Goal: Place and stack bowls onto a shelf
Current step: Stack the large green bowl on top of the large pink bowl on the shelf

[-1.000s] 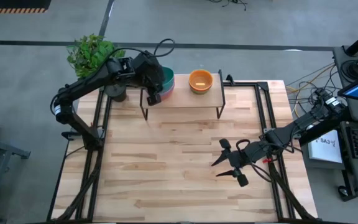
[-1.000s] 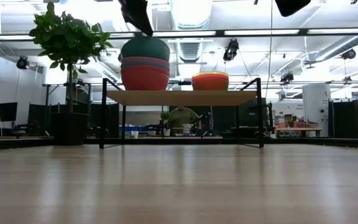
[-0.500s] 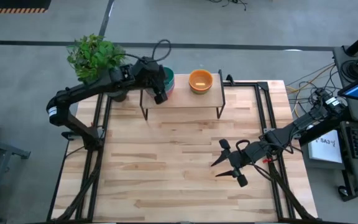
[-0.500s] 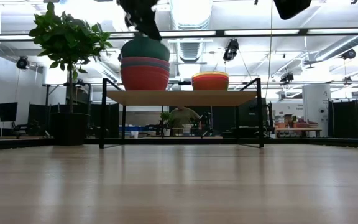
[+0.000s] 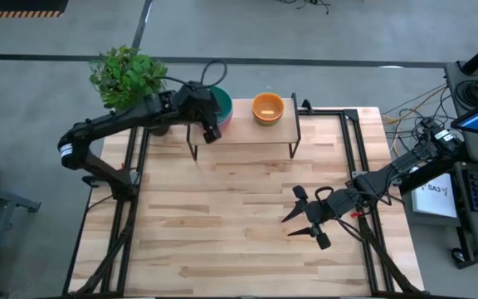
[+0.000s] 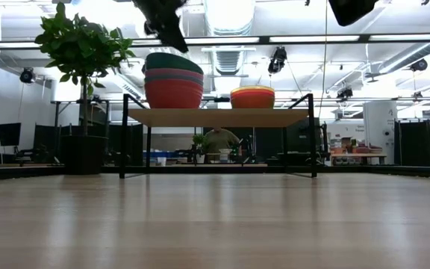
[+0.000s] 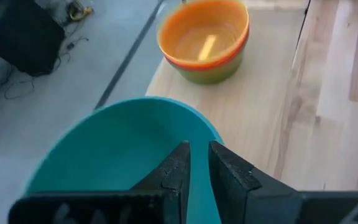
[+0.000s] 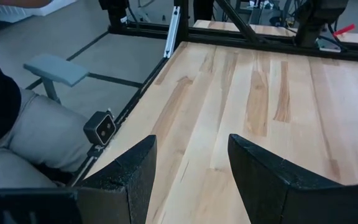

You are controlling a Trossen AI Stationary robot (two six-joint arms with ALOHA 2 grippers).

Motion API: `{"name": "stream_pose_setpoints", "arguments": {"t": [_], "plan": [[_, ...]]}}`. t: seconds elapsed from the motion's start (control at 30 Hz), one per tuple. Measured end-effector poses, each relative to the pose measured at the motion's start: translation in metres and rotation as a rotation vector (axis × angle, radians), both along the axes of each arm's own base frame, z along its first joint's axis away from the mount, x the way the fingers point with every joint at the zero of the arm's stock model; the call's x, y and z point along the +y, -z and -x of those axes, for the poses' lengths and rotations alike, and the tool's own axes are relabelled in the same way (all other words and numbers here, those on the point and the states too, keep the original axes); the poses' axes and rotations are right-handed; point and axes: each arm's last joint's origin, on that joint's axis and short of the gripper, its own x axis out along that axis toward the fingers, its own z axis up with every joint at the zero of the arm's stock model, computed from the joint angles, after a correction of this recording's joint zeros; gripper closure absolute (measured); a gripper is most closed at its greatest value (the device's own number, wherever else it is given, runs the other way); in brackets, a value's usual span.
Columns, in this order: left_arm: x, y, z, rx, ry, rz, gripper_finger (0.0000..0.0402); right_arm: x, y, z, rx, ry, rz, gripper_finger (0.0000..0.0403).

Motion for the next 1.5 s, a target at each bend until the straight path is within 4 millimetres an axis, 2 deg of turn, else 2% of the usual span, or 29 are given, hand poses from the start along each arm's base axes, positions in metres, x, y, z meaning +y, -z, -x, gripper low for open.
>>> {"name": "stream_pose_setpoints", "arguments": {"t": [0.17,0.4,0.57,0.73,1.03,1.33,1.5], "plan": [[-0.01,-0.011,0.026,-0.046,-0.006,-0.011,0.0361,0.0,0.002,0.0,0.003,0.002,-0.005,0.0216],[-0.02,0.0,0.057,-0.116,-0.055,-0.034,0.0361,0.0,0.001,0.0,-0.017,-0.003,0.002,0.0216],[-0.022,0.016,0.066,-0.12,-0.092,-0.045,0.0361,0.0,0.0,0.0,-0.027,-0.003,-0.005,0.0216],[-0.021,0.027,0.068,-0.106,-0.119,-0.061,0.0361,0.0,0.0,0.0,-0.024,0.0,-0.011,0.0216],[-0.021,0.014,0.067,-0.151,-0.114,-0.087,0.0361,0.0,0.0,-0.001,-0.028,0.009,-0.016,0.0216],[-0.018,0.03,0.061,-0.09,-0.143,-0.067,0.0361,0.0,0.0,-0.001,-0.028,0.011,-0.018,0.0216],[-0.02,0.026,0.06,-0.118,-0.141,-0.052,0.0361,0.0,0.0,-0.001,-0.033,0.005,-0.004,0.0216]]}}
